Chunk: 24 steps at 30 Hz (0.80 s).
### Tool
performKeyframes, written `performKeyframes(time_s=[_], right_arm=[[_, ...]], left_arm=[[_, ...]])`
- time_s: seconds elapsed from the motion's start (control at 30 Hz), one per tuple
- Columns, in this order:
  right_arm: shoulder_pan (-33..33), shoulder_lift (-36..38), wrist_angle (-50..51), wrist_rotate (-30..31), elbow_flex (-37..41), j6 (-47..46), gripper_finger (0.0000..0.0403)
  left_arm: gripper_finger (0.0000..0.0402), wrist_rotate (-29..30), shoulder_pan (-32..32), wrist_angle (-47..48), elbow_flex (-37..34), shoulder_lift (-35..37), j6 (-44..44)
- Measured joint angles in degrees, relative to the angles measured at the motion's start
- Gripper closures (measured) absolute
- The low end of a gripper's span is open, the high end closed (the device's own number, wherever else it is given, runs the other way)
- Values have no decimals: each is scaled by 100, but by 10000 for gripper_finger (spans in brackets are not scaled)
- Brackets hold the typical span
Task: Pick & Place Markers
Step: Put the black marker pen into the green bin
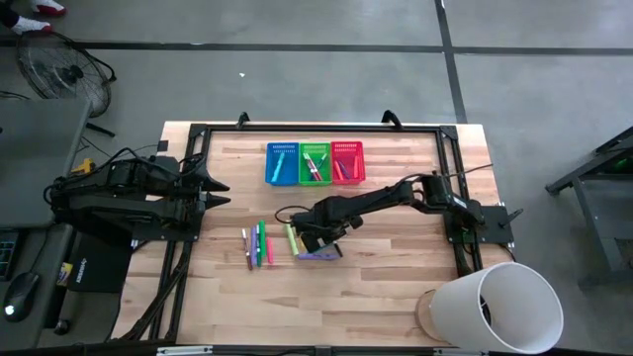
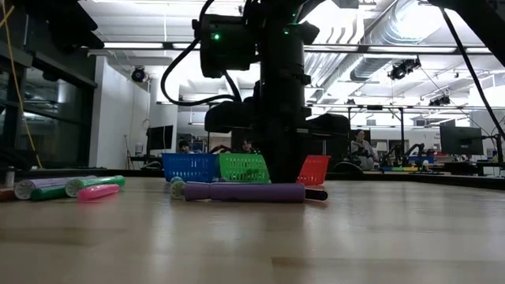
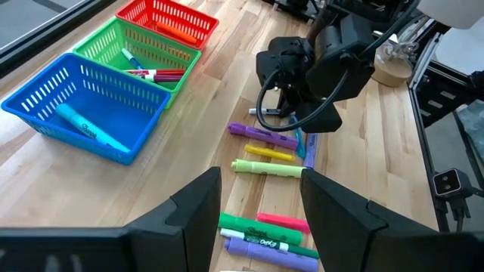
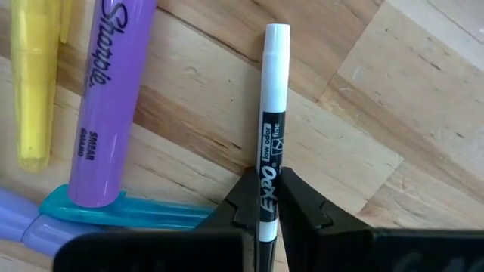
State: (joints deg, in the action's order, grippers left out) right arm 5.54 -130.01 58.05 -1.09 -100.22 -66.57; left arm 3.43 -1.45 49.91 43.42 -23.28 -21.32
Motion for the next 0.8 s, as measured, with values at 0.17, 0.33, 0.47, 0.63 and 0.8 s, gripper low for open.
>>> performKeyframes(time_s=[0.17, 0.33, 0.47, 0.63, 0.8], right_arm=[[-101, 222, 145, 171, 28, 33, 385], [-231, 474, 154, 233, 4, 208, 385], [-361, 698, 162, 318, 2, 342, 385], [-588, 1007, 71, 592, 0, 449, 385], [-910, 1274, -289, 854, -11, 732, 385]], left_arm=[[221, 1, 0, -2, 0, -1, 0], [221, 0, 0, -2, 0, 0, -1], [221, 1, 0, -2, 0, 1, -2], [221, 0, -1, -2, 0, 0, -36], [221, 4, 0, -2, 0, -1, -55]])
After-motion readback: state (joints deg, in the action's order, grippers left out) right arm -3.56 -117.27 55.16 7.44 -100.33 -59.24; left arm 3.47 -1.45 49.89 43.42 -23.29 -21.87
